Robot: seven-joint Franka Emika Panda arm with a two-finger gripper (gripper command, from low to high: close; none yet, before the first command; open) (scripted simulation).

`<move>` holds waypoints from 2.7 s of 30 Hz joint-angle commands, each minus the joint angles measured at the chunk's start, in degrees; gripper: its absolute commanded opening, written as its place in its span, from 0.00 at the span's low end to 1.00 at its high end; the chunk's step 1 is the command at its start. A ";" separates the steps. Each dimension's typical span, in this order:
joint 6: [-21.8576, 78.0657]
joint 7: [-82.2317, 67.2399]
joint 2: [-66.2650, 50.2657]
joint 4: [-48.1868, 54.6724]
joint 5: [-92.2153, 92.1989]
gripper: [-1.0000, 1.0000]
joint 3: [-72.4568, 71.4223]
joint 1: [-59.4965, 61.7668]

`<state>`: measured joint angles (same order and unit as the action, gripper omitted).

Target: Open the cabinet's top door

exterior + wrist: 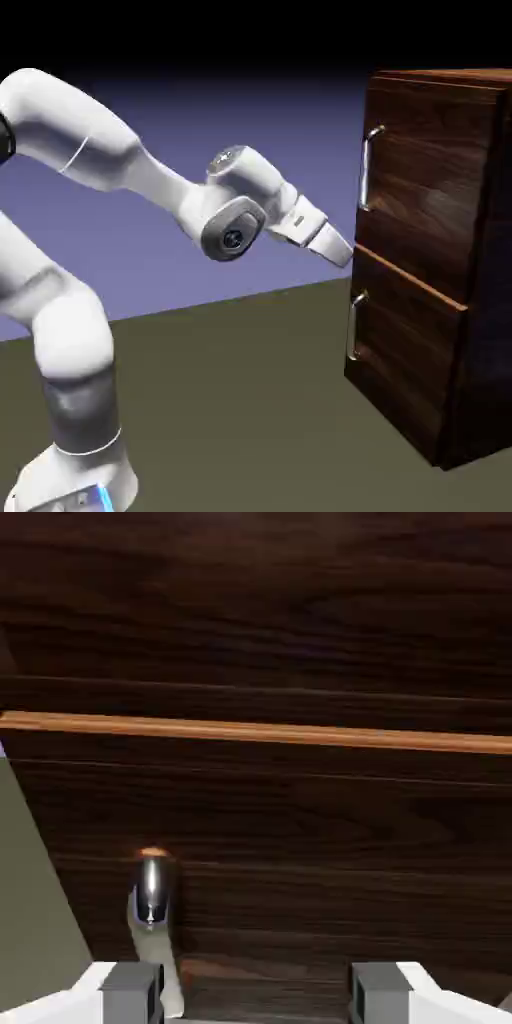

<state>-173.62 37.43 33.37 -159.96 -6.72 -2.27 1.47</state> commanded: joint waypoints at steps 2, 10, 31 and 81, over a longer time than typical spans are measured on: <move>0.29 -3.73 0.53 0.77 -4.99 0.50 -1.69 1.60; 1.44 -18.65 2.64 3.86 -24.93 0.50 -8.43 8.00; 4.47 -57.81 8.18 11.96 -77.26 0.50 -26.14 24.80; 13.12 -131.81 3.87 26.86 -159.10 0.00 -46.58 44.50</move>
<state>-160.46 -94.40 37.24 -133.10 -165.83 -48.86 45.98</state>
